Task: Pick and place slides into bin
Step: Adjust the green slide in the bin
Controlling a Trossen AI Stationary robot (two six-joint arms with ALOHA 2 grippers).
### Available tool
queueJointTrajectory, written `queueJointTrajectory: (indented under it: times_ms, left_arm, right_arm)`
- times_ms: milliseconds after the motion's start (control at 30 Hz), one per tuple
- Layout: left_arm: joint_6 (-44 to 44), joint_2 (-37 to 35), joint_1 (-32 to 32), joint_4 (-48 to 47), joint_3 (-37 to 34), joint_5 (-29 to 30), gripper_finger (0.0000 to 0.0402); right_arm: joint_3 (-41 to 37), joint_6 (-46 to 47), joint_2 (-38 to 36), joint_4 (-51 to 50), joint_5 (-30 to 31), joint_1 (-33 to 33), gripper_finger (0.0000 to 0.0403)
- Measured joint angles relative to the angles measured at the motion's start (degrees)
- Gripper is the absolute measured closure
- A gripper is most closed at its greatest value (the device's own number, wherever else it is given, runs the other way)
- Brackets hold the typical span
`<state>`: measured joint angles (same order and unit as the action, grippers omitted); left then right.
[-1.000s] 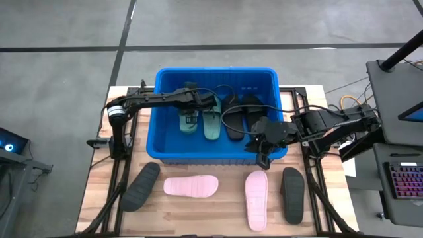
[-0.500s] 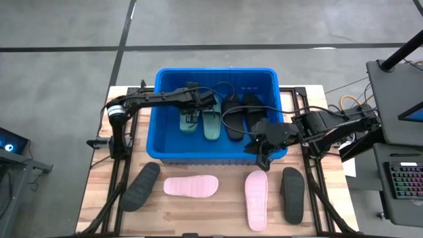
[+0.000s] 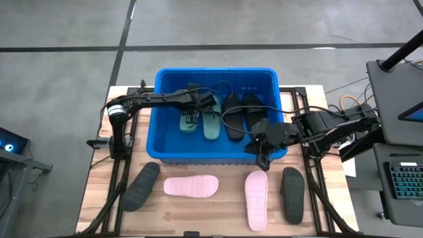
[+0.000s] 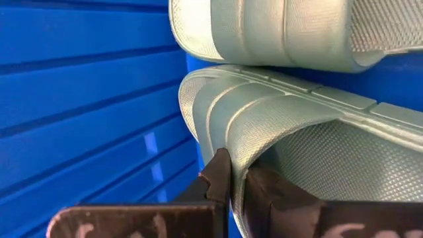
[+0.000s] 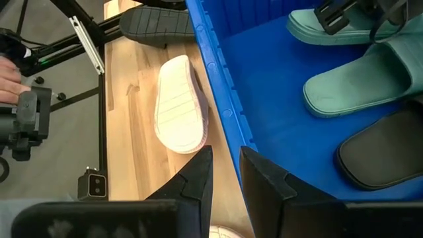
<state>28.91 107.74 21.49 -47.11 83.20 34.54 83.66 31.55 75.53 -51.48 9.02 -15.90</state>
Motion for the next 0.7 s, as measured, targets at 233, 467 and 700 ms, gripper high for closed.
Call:
queueJointTrajectory:
  times_ms: [233, 467, 700]
  left_arm:
    - [0.1, 0.0, 1.0, 0.7, -0.1, -0.1, 0.04]
    - [0.5, 0.0, 2.2, 2.2, -0.2, -2.9, 0.04]
    - [0.5, -0.1, 2.7, 3.7, -1.1, -5.7, 0.04]
  right_arm:
    - [0.0, 0.8, 0.0, 0.0, 0.0, 0.0, 0.0335]
    - [0.0, 0.8, 0.0, -0.1, -0.1, 0.0, 0.0335]
    - [0.0, 0.8, 0.0, -0.1, -0.2, 0.0, 0.0335]
